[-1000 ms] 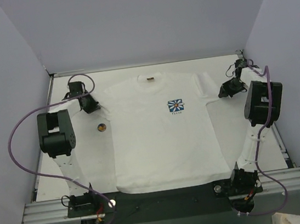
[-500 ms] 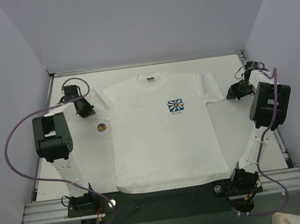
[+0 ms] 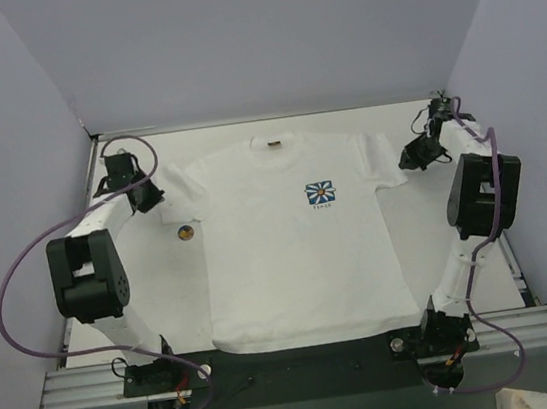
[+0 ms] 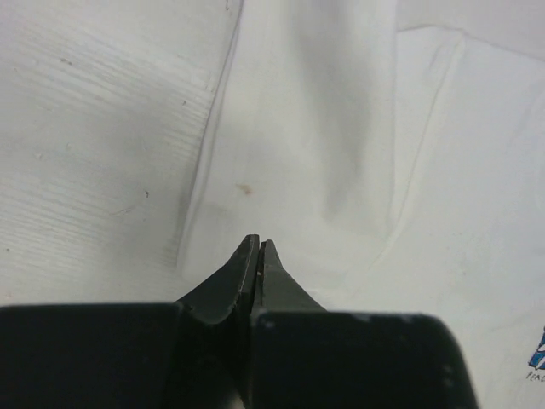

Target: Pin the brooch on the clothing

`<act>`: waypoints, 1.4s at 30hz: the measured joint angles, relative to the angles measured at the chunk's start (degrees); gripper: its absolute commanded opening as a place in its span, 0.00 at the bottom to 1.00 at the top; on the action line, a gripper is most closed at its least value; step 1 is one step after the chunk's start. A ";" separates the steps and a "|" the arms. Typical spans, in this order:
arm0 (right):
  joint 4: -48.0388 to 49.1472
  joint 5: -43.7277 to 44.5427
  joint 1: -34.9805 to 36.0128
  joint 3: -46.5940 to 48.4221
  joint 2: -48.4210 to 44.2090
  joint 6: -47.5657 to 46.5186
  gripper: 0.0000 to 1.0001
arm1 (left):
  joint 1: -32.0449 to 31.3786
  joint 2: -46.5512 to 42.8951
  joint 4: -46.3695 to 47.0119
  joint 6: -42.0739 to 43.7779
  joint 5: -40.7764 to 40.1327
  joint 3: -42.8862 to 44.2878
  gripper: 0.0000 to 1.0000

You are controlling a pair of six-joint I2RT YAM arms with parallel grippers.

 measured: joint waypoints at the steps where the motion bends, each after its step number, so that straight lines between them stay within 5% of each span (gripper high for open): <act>1: -0.31 0.68 1.16 0.74 -0.74 -0.94 0.00 | -0.02 -1.66 0.04 0.35 -0.07 -0.04 0.02; 4: -0.92 2.80 5.35 2.93 -3.52 -4.17 0.00 | -0.02 -5.97 0.59 0.94 0.04 -1.18 0.16; 8: -1.46 4.00 11.96 5.42 -6.47 -8.70 0.00 | 0.00 -9.99 1.70 1.73 1.33 -4.74 0.58; 10: -1.62 4.37 15.82 6.86 -6.78 -11.17 0.00 | 0.15 -11.06 2.40 1.51 2.84 -7.54 0.64; 16: -2.47 2.21 29.92 13.03 -3.21 -16.35 0.00 | 4.20 -11.52 5.55 -1.53 11.61 -16.98 0.65; 28: 0.63 -15.13 50.82 34.14 24.09 -16.81 0.03 | 8.50 -11.41 14.62 -6.78 21.42 -26.45 0.55; 42: 7.30 -19.78 56.37 41.48 30.91 -13.27 0.00 | 8.37 -7.72 16.79 -6.71 23.47 -25.51 0.46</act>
